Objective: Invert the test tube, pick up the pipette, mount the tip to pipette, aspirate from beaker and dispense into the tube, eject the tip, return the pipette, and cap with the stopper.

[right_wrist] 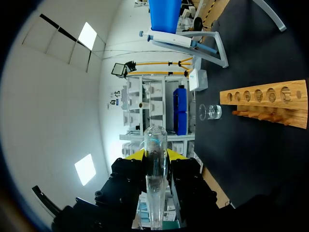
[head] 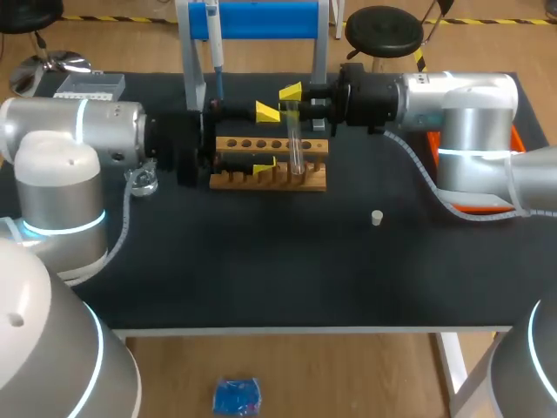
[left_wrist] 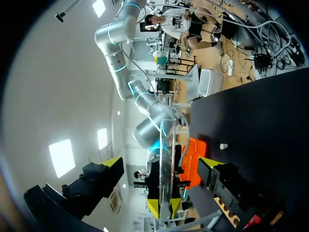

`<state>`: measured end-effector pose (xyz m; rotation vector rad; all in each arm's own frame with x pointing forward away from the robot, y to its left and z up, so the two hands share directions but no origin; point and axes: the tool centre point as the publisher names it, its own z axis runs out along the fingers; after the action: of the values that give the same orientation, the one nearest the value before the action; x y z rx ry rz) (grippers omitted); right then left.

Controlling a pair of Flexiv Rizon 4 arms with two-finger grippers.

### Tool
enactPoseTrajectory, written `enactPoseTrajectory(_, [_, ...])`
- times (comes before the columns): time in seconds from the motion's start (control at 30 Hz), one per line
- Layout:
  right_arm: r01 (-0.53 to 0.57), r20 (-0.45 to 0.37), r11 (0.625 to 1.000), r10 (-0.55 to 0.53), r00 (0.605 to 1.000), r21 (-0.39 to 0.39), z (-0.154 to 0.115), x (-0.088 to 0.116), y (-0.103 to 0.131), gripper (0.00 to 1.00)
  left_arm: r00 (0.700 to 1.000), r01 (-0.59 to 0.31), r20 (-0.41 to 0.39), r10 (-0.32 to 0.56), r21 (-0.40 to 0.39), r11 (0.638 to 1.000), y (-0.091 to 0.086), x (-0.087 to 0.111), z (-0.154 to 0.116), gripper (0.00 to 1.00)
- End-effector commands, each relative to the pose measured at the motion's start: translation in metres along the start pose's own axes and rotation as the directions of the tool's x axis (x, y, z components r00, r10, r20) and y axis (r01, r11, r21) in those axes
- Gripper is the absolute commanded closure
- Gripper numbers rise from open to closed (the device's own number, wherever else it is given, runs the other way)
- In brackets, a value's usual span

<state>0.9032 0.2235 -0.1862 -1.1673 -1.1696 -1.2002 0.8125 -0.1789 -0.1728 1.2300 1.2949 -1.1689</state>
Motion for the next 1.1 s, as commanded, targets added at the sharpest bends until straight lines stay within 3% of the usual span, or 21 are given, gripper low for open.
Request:
enactPoseTrajectory(0.03, [0.001,0.002,1.000,-0.001,1.000,-0.001,0.000,0.000,0.000,1.00,1.000,0.010,-0.011,-0.010,-0.017,1.000,0.003,0.001,0.016,0.00])
enactPoseTrajectory(0.23, [0.001,0.002,1.000,-0.001,1.000,-0.001,0.000,0.000,0.000,1.00,1.000,0.023,0.003,-0.023,-0.052,0.998,0.001,0.000,0.028,0.00])
enactPoseTrajectory(0.47, [0.001,0.002,1.000,-0.001,1.000,-0.001,0.000,0.000,0.000,1.00,1.000,0.017,0.019,-0.016,-0.041,0.999,-0.001,-0.003,0.037,0.00])
enactPoseTrajectory(0.63, [0.001,0.002,1.000,-0.001,1.000,-0.001,0.000,0.000,0.000,1.00,0.999,0.021,0.030,-0.020,-0.034,0.999,-0.007,-0.006,0.042,0.11])
enactPoseTrajectory(0.73, [0.001,0.002,1.000,-0.001,1.000,-0.001,0.000,0.000,0.000,1.00,0.999,0.021,0.032,-0.020,-0.024,0.999,-0.008,-0.005,0.046,0.49])
enactPoseTrajectory(0.9, [0.001,0.002,1.000,-0.001,1.000,-0.001,0.000,0.000,0.000,1.00,0.999,0.026,0.023,-0.026,-0.010,1.000,-0.007,-0.003,0.050,0.53])
enactPoseTrajectory(1.0, [0.001,0.002,1.000,-0.001,1.000,-0.001,0.000,0.000,0.000,1.00,0.999,0.025,0.029,-0.025,-0.001,1.000,-0.007,-0.002,0.050,0.62])
enactPoseTrajectory(1.1, [0.001,0.002,1.000,-0.001,1.000,-0.001,0.000,0.000,0.000,1.00,0.999,0.007,0.039,-0.008,0.033,0.999,-0.009,-0.003,0.052,0.60])
